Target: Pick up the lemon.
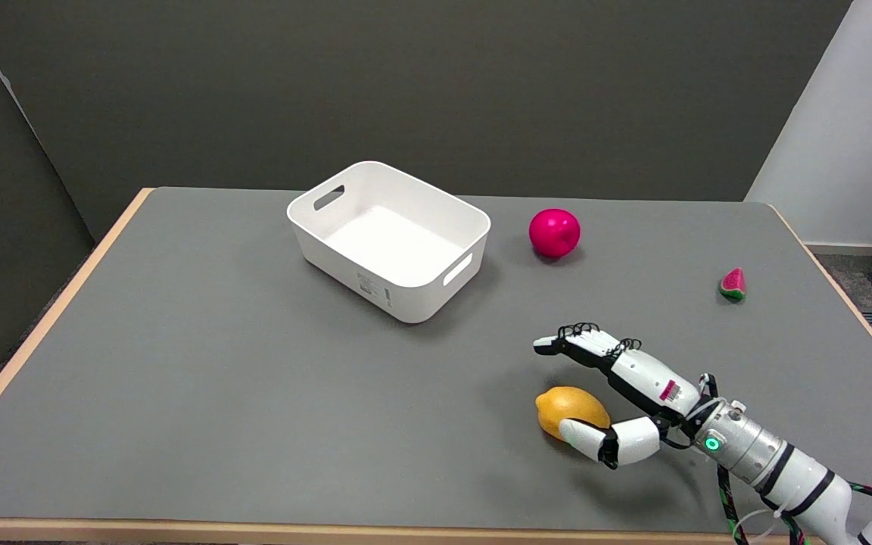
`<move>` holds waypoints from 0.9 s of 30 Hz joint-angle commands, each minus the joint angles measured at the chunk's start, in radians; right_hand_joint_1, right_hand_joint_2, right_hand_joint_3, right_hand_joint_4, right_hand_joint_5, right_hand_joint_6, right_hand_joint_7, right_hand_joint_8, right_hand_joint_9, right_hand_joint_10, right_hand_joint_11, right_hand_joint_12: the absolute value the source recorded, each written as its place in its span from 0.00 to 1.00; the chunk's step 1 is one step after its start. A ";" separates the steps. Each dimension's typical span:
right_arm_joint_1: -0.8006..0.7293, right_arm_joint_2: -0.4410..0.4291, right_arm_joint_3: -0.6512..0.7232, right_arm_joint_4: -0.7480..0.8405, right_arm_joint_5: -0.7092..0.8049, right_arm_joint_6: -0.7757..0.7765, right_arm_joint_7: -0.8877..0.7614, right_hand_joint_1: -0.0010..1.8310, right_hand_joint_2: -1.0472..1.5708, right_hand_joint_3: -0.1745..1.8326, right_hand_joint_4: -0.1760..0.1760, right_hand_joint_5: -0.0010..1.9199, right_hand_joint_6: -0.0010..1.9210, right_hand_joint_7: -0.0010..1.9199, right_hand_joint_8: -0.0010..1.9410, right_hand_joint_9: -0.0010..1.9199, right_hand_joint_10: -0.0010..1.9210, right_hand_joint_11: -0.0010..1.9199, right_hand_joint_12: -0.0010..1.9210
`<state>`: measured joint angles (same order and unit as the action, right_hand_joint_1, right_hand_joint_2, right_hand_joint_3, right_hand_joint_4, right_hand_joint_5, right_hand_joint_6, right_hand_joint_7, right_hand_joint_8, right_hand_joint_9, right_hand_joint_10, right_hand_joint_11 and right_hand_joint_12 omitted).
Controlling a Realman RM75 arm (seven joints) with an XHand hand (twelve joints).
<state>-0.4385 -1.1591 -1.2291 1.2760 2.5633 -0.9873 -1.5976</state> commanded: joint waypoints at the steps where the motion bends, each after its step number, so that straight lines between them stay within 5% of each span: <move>1: -0.042 -0.037 0.006 0.008 0.013 -0.011 -0.009 0.26 0.62 0.55 0.28 0.09 0.24 0.11 0.24 0.04 0.37 0.00 0.52; 20: -0.002 -0.013 -0.045 -0.079 0.013 -0.038 -0.009 0.30 0.64 0.55 0.29 0.10 0.23 0.14 0.25 0.09 0.41 0.00 0.57; 27: 0.010 -0.033 -0.046 -0.072 0.014 -0.082 -0.104 0.47 0.66 0.55 0.24 0.12 0.24 0.22 0.33 0.20 0.55 0.07 0.69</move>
<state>-0.4540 -1.1802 -1.2532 1.2228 2.5743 -1.0112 -1.6063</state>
